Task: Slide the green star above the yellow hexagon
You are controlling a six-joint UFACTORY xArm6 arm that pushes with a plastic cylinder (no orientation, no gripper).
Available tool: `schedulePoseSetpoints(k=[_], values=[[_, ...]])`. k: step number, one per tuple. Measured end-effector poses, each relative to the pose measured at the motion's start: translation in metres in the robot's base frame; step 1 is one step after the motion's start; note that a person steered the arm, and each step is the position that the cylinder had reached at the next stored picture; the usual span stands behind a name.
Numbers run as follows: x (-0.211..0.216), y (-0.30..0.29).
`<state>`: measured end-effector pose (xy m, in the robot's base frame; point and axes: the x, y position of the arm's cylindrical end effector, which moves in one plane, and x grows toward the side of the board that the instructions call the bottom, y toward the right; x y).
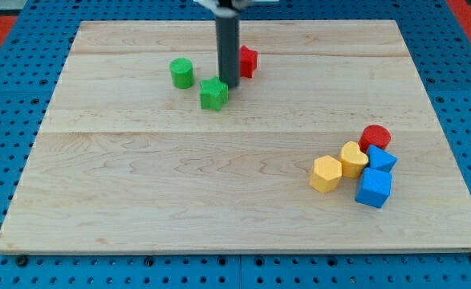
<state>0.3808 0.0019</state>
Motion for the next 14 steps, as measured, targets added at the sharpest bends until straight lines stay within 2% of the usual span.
schedulePoseSetpoints(k=[1,2,3,4,5,6,7,8,10,11,12,13,14], values=[[0.039,0.010],[-0.006,0.025],[-0.025,-0.042],[-0.015,-0.068],[0.043,-0.021],[0.011,-0.082],[-0.013,-0.115],[0.048,-0.136],[0.075,0.063],[0.047,0.026],[0.050,0.120],[0.065,0.111],[-0.042,0.084]])
